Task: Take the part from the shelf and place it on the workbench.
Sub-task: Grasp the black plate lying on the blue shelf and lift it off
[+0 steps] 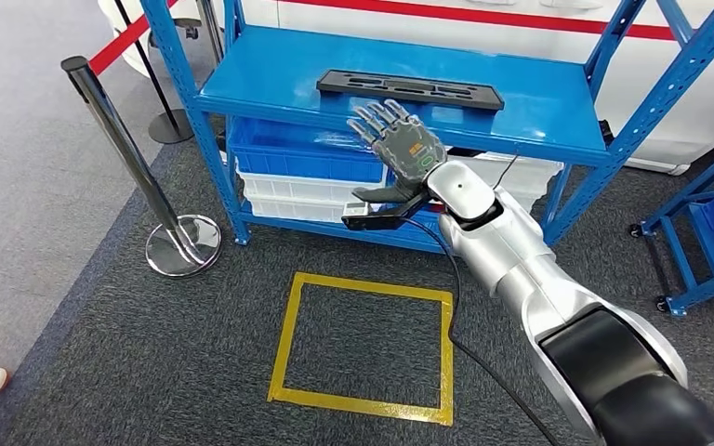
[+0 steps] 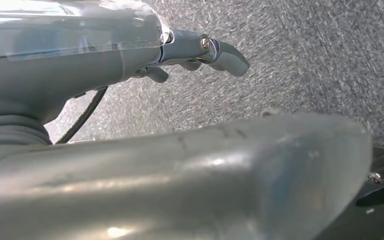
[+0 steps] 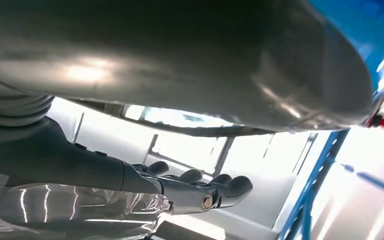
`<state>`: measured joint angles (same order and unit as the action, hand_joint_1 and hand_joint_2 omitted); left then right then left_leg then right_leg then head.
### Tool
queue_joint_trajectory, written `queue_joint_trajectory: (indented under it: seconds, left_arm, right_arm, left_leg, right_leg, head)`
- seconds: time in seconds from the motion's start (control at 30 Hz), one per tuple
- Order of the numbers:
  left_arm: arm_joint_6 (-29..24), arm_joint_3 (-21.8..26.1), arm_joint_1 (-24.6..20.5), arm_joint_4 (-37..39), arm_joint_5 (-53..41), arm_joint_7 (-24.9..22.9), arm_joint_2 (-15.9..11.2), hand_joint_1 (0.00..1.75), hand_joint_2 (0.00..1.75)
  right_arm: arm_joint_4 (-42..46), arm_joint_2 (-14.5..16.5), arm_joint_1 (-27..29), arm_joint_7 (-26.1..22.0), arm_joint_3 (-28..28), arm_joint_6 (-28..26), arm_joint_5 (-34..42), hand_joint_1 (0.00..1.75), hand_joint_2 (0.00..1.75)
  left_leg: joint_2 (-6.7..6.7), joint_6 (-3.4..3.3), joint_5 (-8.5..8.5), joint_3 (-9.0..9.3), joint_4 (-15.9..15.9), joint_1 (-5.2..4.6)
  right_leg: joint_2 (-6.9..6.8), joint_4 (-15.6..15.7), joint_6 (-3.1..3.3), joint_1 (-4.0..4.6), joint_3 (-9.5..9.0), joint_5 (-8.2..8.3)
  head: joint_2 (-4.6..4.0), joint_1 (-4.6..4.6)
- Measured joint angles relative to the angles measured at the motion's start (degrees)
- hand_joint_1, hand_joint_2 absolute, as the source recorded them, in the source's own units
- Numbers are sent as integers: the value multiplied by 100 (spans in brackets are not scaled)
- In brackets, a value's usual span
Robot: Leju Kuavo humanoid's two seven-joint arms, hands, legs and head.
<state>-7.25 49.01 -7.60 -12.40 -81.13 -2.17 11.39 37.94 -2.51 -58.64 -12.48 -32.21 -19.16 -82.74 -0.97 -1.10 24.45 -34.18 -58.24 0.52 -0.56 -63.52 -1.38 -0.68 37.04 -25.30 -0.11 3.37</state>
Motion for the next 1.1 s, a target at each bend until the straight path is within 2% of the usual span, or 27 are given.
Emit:
queue_joint_trajectory:
  seconds: [0.03, 0.07, 0.1, 0.2, 0.23, 0.27, 0.33, 0.37, 0.4, 0.43, 0.5, 0.53, 0.57, 0.67, 0.73, 0.77, 0.83, 0.87, 0.9, 0.93, 1.0, 1.03, 1.07, 1.1]
  left_arm:
    - [1, 6, -2, 7, -9, -10, 11, 0, 0]
    - [1, 14, -3, 13, -18, -19, 19, 0, 0]
    - [1, 25, -5, 19, -24, -25, 24, 0, 0]
    - [-2, 64, -4, 26, -35, -37, 27, 0, 0]
    - [-2, 76, -5, 27, -37, -38, 27, 0, 0]
    - [-3, 84, -5, 27, -40, -38, 28, 0, 0]
    - [-3, 96, 0, 27, -43, -38, 29, 0, 0]
    - [-3, 98, 7, 28, -44, -38, 28, 0, 0]
    - [-3, 99, 13, 28, -44, -38, 27, 0, 0]
    - [-3, 100, 17, 29, -44, -38, 27, 0, 0]
    - [-3, 101, 17, 29, -44, -38, 26, 0, 0]
    - [-3, 101, 13, 29, -44, -38, 27, 0, 0]
    - [-3, 101, 10, 29, -44, -38, 28, 0, 0]
    - [-4, 102, 7, 29, -44, -40, 31, 0, 0]
    - [-4, 102, 6, 29, -46, -41, 32, 0, 0]
    - [-3, 102, 1, 29, -50, -40, 33, 0, 0]
    - [1, 102, -11, 29, -64, -40, 36, 0, 0]
    - [4, 102, -11, 29, -72, -43, 35, 0, 0]
    - [9, 102, -10, 29, -78, -48, 35, 0, 0]
    - [12, 102, -9, 29, -82, -53, 35, 0, 0]
    - [14, 102, -7, 32, -80, -57, 36, 0, 0]
    - [14, 102, -10, 38, -77, -56, 37, 0, 0]
    - [13, 102, -12, 44, -72, -55, 37, 0, 0]
    - [12, 102, -12, 50, -68, -54, 36, 0, 0]
  right_arm:
    - [15, 0, -31, 34, -27, -14, -9, 0, 0]
    - [26, 0, -47, 62, -54, -27, -19, 0, 0]
    - [33, 0, -52, 81, -79, -38, -30, 0, 0]
    - [83, -36, -52, 102, -118, -60, -45, 0, 0]
    - [103, -69, -59, 104, -128, -67, -46, 0, 0]
    - [120, -112, -61, 105, -142, -73, -48, 0, 0]
    - [133, -196, -47, 101, -178, -77, -49, 0, 0]
    - [137, -236, -31, 100, -196, -77, -50, 0, 0]
    - [140, -274, -19, 99, -214, -78, -50, 0, 0]
    - [148, -312, -13, 99, -232, -78, -51, 0, 0]
    - [173, -387, -15, 99, -257, -78, -51, 0, 0]
    - [186, -421, -19, 99, -263, -78, -51, 0, 0]
    - [196, -457, -22, 98, -266, -79, -52, 0, 0]
    - [225, -515, -19, 96, -272, -86, -50, 0, 0]
    - [246, -511, -23, 102, -274, -91, -40, 0, 0]
    - [252, -496, -21, 105, -274, -92, -35, 0, 0]
    - [248, -450, 11, 108, -274, -87, -29, 0, 0]
    - [246, -427, 40, 107, -274, -84, -30, 0, 0]
    - [244, -413, 65, 105, -274, -81, -30, 0, 0]
    - [244, -403, 78, 101, -274, -80, -29, 0, 0]
    - [244, -397, 67, 88, -274, -79, -22, 0, 0]
    - [245, -395, 49, 78, -275, -79, -14, 0, 0]
    - [245, -393, 34, 68, -277, -78, -3, 0, 0]
    - [245, -392, 24, 59, -278, -78, 9, 0, 0]
  left_leg:
    - [-3, 26, 12, -4, -9, -6]
    - [-4, 55, 21, -9, -11, -10]
    - [-1, 85, 23, -11, -5, -14]
    - [17, 172, 101, -25, -86, -8]
    - [28, 195, 204, -112, -286, -4]
    - [40, 213, 351, -272, -614, 8]
    - [53, 241, 628, -704, -1407, 15]
    - [54, 248, 650, -863, -1645, 16]
    - [54, 246, 550, -918, -1655, 15]
    - [55, 233, 340, -855, -1424, 15]
    - [52, 184, -137, -538, -623, 3]
    - [49, 154, -252, -398, -287, -8]
    - [46, 125, -282, -320, -99, -20]
    - [35, 44, -211, -265, 3, -21]
    - [26, -14, -192, -203, 49, 2]
    - [25, -38, -179, -171, 65, 10]
    - [23, -65, -132, -124, 68, 10]
    - [18, -68, -102, -94, 65, 10]
    - [9, -63, -66, -56, 60, 10]
    - [-3, -54, -24, -12, 50, 10]
    - [-25, -19, 68, 75, 27, 10]
    - [-31, 9, 111, 100, 10, 2]
    - [-34, 38, 140, 107, 4, -4]
    - [-34, 69, 162, 105, 4, -9]
  right_leg:
    - [0, 283, 27, 17, -123, 81]
    - [4, 438, 52, 36, -187, 90]
    - [11, 475, 75, 53, -206, 57]
    - [20, 549, 171, 15, -259, 56]
    - [13, 574, 206, 0, -288, 57]
    - [-1, 586, 232, -2, -316, 47]
    - [-15, 585, 261, 8, -360, 10]
    - [-19, 585, 265, 14, -390, -15]
    - [-20, 584, 261, 18, -427, -43]
    - [-20, 583, 253, 21, -474, -77]
    - [-21, 578, 221, 38, -567, -154]
    - [-19, 570, 196, 53, -589, -188]
    - [-20, 566, 170, 67, -595, -212]
    - [-29, 569, 77, 66, -596, -265]
    - [-19, 342, 14, 42, -503, -396]
    - [-11, 60, -10, 29, -355, -513]
    - [-3, -683, -42, 16, 95, -736]
    - [-2, -943, -53, 4, 290, -748]
    - [-1, -1016, -60, -9, 403, -650]
    - [-2, -872, -61, -22, 413, -444]
    - [-9, -197, -45, -36, 213, 73]
    - [-14, 120, -28, -25, 96, 226]
    - [-18, 325, 0, -10, 17, 273]
    - [-17, 417, 30, 9, -20, 239]
  head:
    - [0, 1]
    - [-1, 1]
    - [-1, 1]
    - [0, 1]
    - [0, 2]
    - [0, 1]
    - [0, 2]
    - [0, 1]
    - [0, 1]
    - [0, 1]
    - [-1, 1]
    - [-1, 1]
    - [-1, 1]
    - [0, 1]
    - [0, 1]
    - [0, 0]
    - [0, 0]
    - [0, 0]
    - [0, 0]
    - [0, 0]
    - [0, -1]
    - [0, -1]
    - [0, 0]
    - [0, 0]
